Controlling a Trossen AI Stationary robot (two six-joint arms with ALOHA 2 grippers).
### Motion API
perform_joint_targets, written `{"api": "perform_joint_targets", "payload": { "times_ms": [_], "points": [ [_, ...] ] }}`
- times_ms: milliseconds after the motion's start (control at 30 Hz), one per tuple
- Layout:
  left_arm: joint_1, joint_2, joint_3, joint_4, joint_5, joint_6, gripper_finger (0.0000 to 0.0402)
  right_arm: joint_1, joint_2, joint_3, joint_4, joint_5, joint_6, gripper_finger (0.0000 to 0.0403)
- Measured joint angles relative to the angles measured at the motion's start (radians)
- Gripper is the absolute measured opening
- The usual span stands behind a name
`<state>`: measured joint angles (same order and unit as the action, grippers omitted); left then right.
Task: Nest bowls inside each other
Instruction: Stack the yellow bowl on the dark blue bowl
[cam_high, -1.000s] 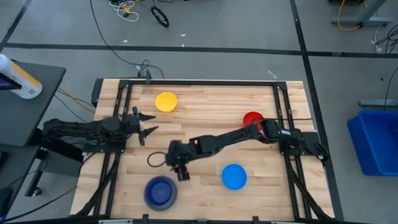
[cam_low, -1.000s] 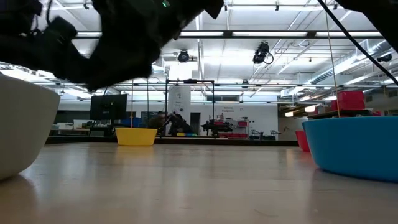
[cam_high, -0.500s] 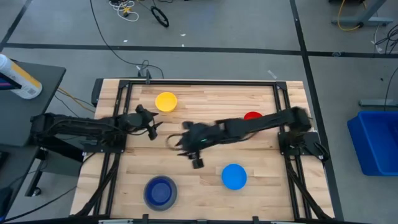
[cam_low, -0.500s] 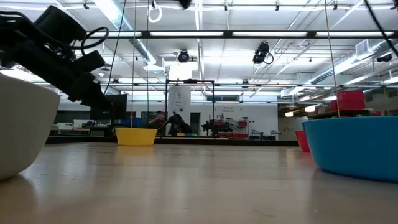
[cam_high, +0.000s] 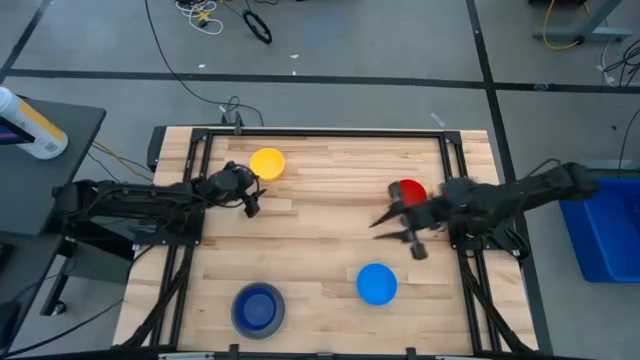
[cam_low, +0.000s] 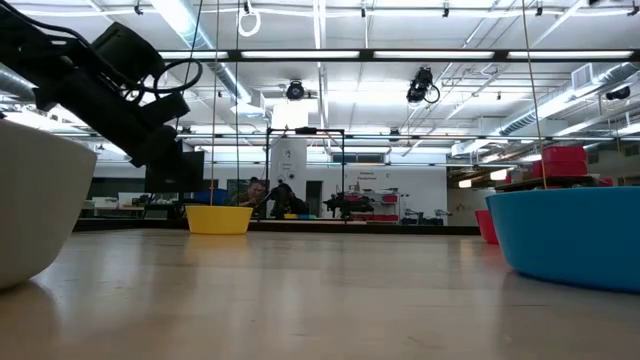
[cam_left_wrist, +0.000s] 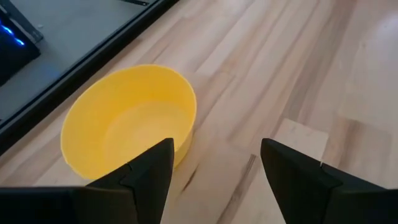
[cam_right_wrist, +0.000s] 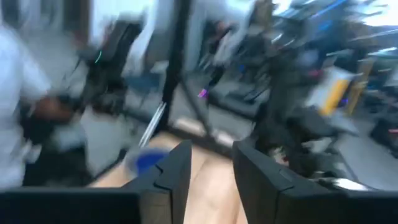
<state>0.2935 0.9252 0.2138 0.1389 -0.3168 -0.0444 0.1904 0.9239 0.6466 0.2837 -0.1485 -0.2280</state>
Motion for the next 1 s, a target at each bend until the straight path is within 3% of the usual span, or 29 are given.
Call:
{"api": "perform_joint_targets", "payload": {
  "times_ms": [267,400,533,600,667,833,1000],
  "points": [
    [0.023,0.005,0.0,0.013,0.039,0.005,0.0249,-0.002,-0.339,-0.363,0.093,0.404,0.127,0.0088],
    [0.023,0.005,0.0,0.018,0.045,0.007,0.0249,-0.002,-0.404,-0.497,0.173,0.62,0.242,0.0081],
    [0.023,0.005,0.0,0.018,0.045,0.008,0.0249,-0.002,-0.428,-0.579,0.253,0.773,0.09,0.008],
    [0.023,0.005,0.0,0.018,0.045,0.006,0.0249,0.006,-0.44,-0.608,0.251,0.834,0.139,0.0081],
    [0.023,0.005,0.0,0.017,0.045,0.005,0.0249,0.008,-0.445,-0.632,0.268,0.852,0.191,0.0082],
    [0.023,0.005,0.0,0.009,0.047,0.005,0.0249,0.015,-0.496,-0.637,0.201,0.843,0.141,0.0081],
    [0.023,0.005,0.0,0.009,0.05,0.002,0.0249,0.015,-0.613,-0.637,0.027,0.731,0.154,0.0082]
  ]
}}
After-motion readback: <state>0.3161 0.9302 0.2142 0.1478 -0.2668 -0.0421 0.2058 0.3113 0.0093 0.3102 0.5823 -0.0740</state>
